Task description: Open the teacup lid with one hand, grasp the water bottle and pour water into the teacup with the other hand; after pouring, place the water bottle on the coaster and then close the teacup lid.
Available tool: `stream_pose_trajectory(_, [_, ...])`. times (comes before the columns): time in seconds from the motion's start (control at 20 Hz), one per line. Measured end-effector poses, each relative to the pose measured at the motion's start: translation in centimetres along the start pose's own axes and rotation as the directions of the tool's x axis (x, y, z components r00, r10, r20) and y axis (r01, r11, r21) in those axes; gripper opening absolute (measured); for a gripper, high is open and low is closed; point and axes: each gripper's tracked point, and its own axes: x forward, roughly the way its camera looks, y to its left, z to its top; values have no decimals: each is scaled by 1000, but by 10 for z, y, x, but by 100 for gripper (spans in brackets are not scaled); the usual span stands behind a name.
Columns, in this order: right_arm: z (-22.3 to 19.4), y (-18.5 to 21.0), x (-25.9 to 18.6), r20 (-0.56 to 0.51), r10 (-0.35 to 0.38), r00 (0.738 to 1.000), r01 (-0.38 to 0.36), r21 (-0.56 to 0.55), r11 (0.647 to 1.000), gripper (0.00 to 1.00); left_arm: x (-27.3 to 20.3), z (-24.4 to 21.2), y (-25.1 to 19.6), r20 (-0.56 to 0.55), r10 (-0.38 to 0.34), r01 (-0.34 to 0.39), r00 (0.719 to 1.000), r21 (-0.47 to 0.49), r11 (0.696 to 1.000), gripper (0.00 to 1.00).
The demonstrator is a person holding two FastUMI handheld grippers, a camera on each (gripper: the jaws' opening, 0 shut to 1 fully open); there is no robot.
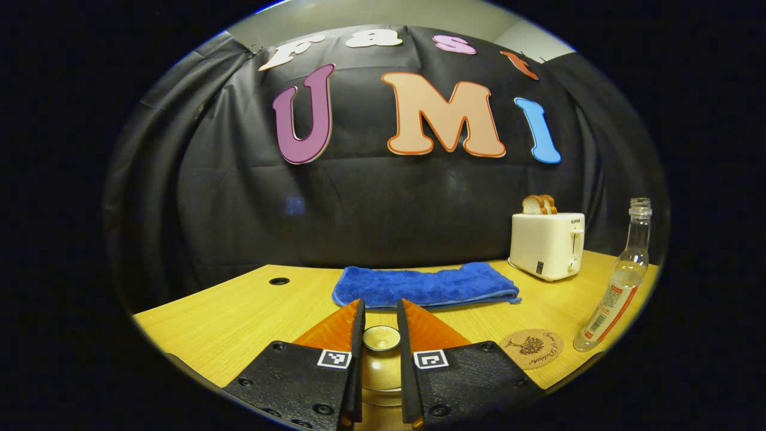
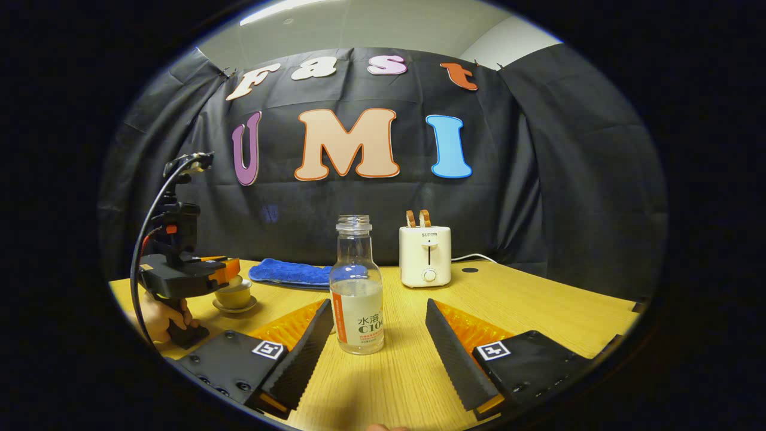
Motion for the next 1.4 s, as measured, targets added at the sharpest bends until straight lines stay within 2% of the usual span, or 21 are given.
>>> stream_pose_trajectory(0.4, [0,1,0,0,3,1000,-3,0,1000,99,-27,-5,16,-22,39,-39,999,-10,999,23])
stream_pose_trajectory(0.45, [1,1,0,1,3,1000,-3,0,1000,97,-35,-2,18,-10,32,-32,999,-8,999,23])
stream_pose_trajectory(0.5, [0,1,0,0,4,1000,-4,-1,1000,100,-43,-2,19,-12,20,-20,1000,-10,1000,23])
stream_pose_trajectory(0.85, [-1,12,12,-2,17,1000,-17,0,1000,100,-116,2,44,3,-25,25,1000,-9,1000,23])
stream_pose_trajectory(0.9, [-1,14,16,-1,16,1000,-16,-1,1000,97,-125,1,44,3,-39,39,999,-8,999,23])
stream_pose_trajectory(1.1, [-3,21,39,-3,5,1000,-5,-2,1000,100,-150,2,52,5,-37,37,999,-7,999,23])
stream_pose_trajectory(1.15, [-3,21,46,-2,0,1000,0,-2,1000,97,-153,1,53,3,-36,36,999,-5,999,23])
stream_pose_trajectory(1.4, [-5,29,82,-4,-7,1000,7,-1,1000,100,-156,1,55,2,-32,32,999,-6,999,23])
